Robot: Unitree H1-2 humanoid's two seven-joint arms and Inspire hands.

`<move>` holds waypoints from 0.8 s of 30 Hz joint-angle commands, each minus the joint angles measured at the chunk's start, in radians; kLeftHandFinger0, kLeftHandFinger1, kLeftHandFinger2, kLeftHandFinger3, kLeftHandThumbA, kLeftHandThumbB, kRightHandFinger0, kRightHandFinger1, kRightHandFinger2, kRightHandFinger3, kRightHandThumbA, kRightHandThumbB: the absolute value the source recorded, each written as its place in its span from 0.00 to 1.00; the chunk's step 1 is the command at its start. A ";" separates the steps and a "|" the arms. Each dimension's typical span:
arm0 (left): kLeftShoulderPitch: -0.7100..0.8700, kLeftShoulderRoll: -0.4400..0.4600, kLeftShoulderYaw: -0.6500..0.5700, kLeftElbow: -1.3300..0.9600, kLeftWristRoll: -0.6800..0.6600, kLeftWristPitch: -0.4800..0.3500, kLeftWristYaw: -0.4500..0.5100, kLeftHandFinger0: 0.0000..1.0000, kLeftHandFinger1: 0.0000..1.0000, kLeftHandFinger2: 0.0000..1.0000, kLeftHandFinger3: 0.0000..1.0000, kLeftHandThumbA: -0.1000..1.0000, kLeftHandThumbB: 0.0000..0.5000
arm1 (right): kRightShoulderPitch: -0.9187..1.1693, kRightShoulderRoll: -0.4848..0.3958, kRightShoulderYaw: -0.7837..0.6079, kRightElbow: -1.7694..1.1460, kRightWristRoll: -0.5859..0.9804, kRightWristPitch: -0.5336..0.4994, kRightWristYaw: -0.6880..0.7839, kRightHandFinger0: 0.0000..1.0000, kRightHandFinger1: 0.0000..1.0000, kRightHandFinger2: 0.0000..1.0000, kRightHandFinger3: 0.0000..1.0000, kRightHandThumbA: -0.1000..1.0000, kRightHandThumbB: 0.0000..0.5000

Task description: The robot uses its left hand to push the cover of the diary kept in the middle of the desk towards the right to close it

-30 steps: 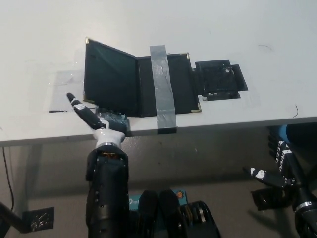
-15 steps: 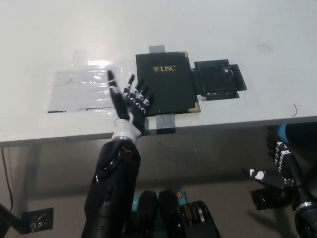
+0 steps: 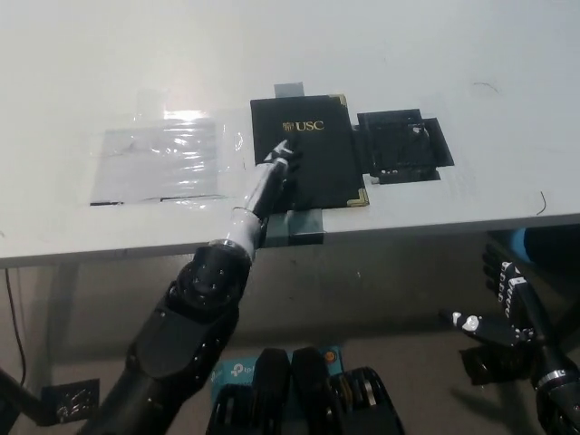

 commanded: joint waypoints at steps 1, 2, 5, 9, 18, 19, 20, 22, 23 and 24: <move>-0.126 0.070 -0.325 0.044 0.455 0.222 -0.118 1.00 1.00 1.00 1.00 1.00 0.54 | -0.041 -0.015 0.020 -0.048 -0.012 0.003 0.026 0.97 1.00 1.00 1.00 1.00 1.00; -0.128 0.074 -0.338 0.047 0.461 0.223 -0.120 1.00 1.00 1.00 1.00 1.00 0.54 | -0.040 -0.013 0.019 -0.047 -0.005 0.006 0.028 0.97 1.00 1.00 1.00 1.00 1.00; -0.136 0.079 -0.353 0.064 0.458 0.215 -0.118 1.00 1.00 1.00 1.00 1.00 0.55 | -0.037 -0.016 0.015 -0.054 -0.001 0.010 0.023 0.97 1.00 1.00 1.00 1.00 1.00; -0.139 0.098 -0.355 0.041 0.456 0.214 -0.116 1.00 1.00 1.00 1.00 1.00 0.58 | -0.036 -0.018 0.011 -0.044 0.001 0.002 0.019 0.97 1.00 1.00 1.00 1.00 1.00; -0.125 0.151 -0.293 -0.122 0.477 0.256 -0.148 1.00 1.00 1.00 1.00 1.00 0.56 | -0.003 -0.018 -0.002 -0.037 0.004 -0.027 0.007 0.97 1.00 1.00 1.00 1.00 1.00; -0.108 0.158 -0.253 -0.169 0.463 0.255 -0.140 1.00 1.00 1.00 1.00 1.00 0.52 | -0.001 -0.018 -0.001 -0.036 0.001 -0.030 0.006 0.97 1.00 1.00 1.00 1.00 1.00; -0.101 0.165 -0.237 -0.202 0.474 0.261 -0.142 1.00 1.00 1.00 1.00 1.00 0.57 | 0.003 -0.020 -0.001 -0.039 -0.001 -0.029 0.005 0.97 1.00 1.00 1.00 1.00 1.00; -0.077 0.176 -0.163 -0.291 0.455 0.267 -0.134 1.00 1.00 1.00 1.00 1.00 0.57 | 0.011 -0.016 -0.005 -0.050 0.003 -0.013 0.001 0.96 1.00 1.00 1.00 1.00 1.00; -0.066 0.173 -0.123 -0.335 0.441 0.281 -0.134 1.00 1.00 1.00 1.00 1.00 0.56 | 0.013 -0.017 -0.006 -0.050 0.001 -0.016 -0.001 0.95 1.00 1.00 1.00 1.00 1.00; -0.056 0.171 -0.081 -0.374 0.422 0.279 -0.131 1.00 1.00 1.00 1.00 1.00 0.56 | 0.013 -0.017 -0.008 -0.047 0.002 -0.019 -0.002 0.95 1.00 1.00 1.00 1.00 1.00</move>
